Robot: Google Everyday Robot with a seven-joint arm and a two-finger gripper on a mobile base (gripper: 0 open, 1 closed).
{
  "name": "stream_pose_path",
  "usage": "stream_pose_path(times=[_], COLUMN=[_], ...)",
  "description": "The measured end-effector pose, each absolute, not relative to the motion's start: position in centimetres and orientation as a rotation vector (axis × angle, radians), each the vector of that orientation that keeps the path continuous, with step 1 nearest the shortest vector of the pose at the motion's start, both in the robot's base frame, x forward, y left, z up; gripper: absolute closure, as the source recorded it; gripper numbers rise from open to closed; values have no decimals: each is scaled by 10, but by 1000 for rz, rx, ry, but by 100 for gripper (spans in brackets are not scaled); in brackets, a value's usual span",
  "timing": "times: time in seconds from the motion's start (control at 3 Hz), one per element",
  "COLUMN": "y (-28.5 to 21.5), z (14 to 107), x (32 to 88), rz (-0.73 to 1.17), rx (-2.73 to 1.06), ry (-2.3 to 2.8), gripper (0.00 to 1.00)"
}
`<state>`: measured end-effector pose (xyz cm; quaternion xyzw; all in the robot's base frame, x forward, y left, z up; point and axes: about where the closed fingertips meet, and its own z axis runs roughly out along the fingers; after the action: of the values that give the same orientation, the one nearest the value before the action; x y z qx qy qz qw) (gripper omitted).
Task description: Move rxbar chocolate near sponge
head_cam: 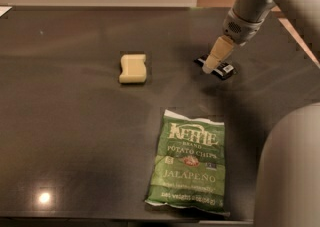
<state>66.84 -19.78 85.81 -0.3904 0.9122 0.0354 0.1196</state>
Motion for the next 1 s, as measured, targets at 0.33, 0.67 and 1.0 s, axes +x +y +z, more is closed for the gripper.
stream_pose_path(times=[0.33, 0.67, 1.0], y=[-192, -190, -193], z=[846, 835, 829], x=[672, 673, 674], rz=[108, 91, 76], rx=[-1154, -1161, -1154], ry=[2688, 2718, 2741], gripper=[0, 18, 41])
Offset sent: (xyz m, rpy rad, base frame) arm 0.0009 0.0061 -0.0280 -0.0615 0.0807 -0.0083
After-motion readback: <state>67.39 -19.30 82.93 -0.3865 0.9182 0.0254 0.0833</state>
